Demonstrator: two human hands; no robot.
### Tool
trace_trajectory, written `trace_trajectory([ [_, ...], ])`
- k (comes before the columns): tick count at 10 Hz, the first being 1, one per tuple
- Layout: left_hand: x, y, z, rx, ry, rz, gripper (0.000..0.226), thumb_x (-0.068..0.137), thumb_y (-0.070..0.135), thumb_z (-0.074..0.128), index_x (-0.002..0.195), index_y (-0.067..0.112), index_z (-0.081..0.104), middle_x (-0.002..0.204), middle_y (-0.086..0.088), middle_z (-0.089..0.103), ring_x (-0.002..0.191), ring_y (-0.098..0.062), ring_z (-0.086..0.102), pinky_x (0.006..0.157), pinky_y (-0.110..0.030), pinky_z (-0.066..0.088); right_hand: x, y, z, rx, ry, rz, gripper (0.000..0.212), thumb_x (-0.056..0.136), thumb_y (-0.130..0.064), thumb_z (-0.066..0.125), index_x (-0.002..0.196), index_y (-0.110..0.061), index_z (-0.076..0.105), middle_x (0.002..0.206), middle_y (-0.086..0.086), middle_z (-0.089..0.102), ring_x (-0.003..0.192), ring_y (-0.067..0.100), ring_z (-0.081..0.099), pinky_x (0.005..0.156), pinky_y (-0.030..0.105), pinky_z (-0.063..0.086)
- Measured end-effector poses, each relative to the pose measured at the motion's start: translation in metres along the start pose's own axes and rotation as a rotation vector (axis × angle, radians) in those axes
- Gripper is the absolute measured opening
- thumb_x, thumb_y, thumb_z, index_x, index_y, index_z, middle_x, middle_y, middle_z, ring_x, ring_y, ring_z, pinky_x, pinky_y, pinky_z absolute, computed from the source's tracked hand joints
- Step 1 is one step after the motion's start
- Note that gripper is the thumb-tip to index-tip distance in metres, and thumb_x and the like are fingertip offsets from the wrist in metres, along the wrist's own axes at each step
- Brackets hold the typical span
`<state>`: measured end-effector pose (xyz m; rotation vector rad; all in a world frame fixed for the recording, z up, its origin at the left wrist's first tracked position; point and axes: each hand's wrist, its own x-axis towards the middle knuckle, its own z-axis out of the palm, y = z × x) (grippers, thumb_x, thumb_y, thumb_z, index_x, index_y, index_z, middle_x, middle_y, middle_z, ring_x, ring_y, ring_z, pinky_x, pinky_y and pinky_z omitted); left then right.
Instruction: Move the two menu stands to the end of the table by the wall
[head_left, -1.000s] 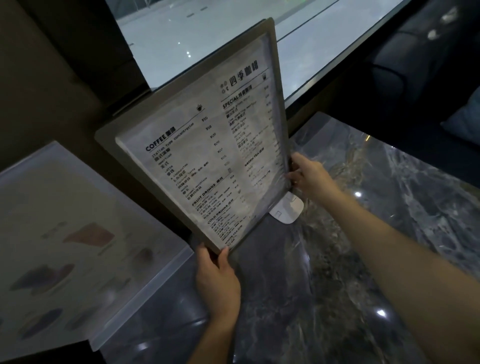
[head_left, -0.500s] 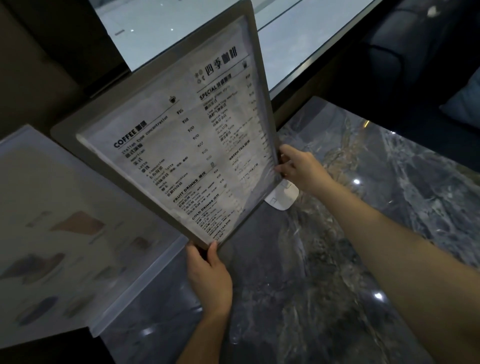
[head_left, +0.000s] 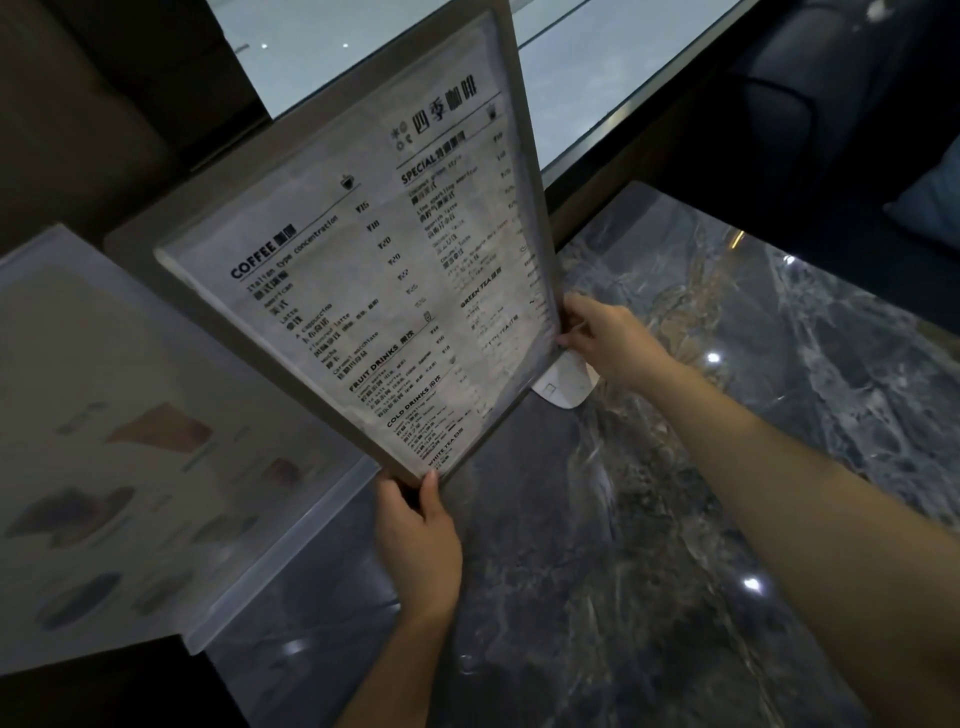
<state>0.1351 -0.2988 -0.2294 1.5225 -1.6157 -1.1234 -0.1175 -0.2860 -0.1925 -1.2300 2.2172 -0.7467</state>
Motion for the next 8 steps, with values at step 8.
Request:
trace_trajectory([
  [8, -0.004, -0.003, -0.007, 0.065, -0.052, 0.04, 0.024, 0.084, 0.024, 0.061, 0.096, 0.029, 0.041, 0.097, 0.004, 0.053, 0.093, -0.019, 0.055, 0.077, -0.035, 0.044, -0.017, 0.013, -0.003, -0.031, -0.027, 0.066, 0.035, 0.086, -0.018, 0.057, 0.119, -0.011, 0.048, 0.112, 0.013, 0.058, 0.096, 0.021, 0.053, 0.08, 0.029, 0.041],
])
